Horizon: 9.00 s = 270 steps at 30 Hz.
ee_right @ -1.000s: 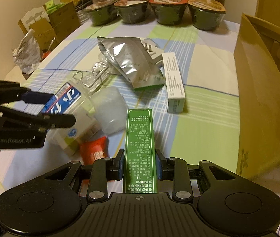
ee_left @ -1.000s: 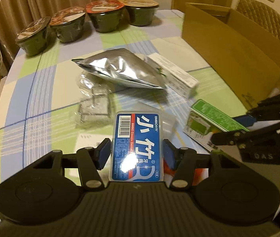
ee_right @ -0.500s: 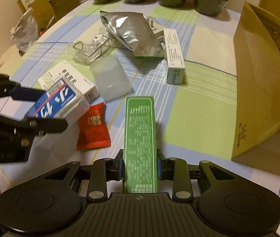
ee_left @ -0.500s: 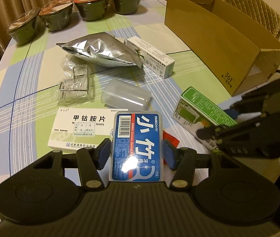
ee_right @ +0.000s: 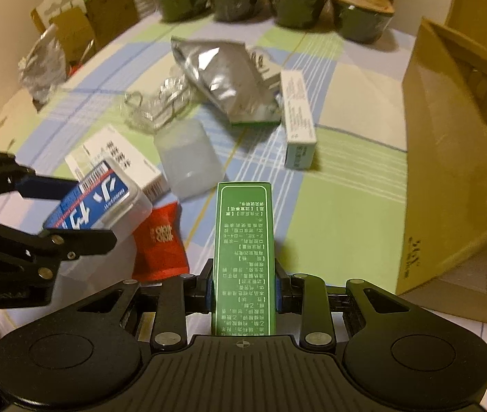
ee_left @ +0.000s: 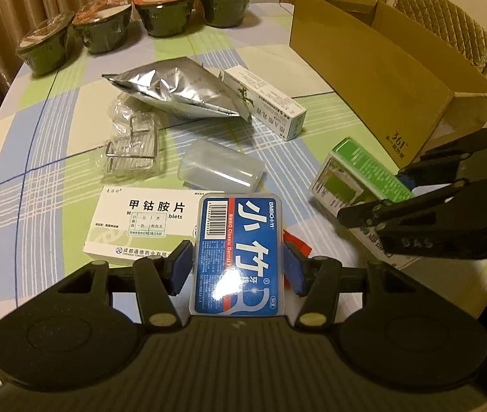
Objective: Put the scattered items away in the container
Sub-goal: 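Carry the blue toothbrush box and green box over the cardboard box with both tools, then open both tools to drop the blue box and green box into the cardboard box, then move both tools back toward the remaining items on the table, then grasp the white medicine box with the left tool while the right tool grasps the red candy packet, then carry the white medicine box and red candy packet over the cardboard box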
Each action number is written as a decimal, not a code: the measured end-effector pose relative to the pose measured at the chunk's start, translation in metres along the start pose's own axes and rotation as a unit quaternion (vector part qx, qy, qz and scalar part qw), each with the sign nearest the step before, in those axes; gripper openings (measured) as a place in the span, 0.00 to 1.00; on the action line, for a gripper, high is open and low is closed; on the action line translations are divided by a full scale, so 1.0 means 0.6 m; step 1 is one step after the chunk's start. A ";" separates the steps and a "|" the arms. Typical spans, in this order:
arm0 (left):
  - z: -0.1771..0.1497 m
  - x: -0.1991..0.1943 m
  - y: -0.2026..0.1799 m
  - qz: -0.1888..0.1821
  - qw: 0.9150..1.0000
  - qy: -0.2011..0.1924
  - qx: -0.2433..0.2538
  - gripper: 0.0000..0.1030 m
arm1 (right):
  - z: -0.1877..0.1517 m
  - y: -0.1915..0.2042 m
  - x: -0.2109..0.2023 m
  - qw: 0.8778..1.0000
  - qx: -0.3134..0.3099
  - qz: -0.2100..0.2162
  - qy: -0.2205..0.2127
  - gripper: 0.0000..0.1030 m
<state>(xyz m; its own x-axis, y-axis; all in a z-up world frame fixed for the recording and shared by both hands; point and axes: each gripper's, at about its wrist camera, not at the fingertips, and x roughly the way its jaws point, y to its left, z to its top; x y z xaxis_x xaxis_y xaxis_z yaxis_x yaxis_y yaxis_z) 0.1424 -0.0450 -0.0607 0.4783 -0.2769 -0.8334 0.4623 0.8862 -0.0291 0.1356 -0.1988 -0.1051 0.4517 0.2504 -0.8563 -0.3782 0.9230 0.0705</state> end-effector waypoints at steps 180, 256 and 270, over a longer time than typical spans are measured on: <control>0.011 0.072 0.133 -0.015 0.999 0.024 0.025 0.99 | 0.002 0.067 0.065 0.993 -0.113 0.021 -0.015 0.33; 0.017 0.099 -0.014 -0.091 0.971 0.112 0.191 0.65 | -0.066 0.003 0.004 1.000 -0.015 0.006 -0.007 0.33; 0.001 0.037 -0.015 -0.064 0.987 0.105 0.099 0.65 | -0.067 0.006 -0.045 1.000 0.012 0.004 -0.027 0.33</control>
<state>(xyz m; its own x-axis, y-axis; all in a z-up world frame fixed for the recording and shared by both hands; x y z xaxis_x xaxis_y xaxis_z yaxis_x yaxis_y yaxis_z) 0.1492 -0.0590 -0.0788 0.2510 -0.2811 -0.9263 0.6562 0.7529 -0.0507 0.0892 -0.2138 -0.1023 0.4921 0.2733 -0.8265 -0.3629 0.9274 0.0906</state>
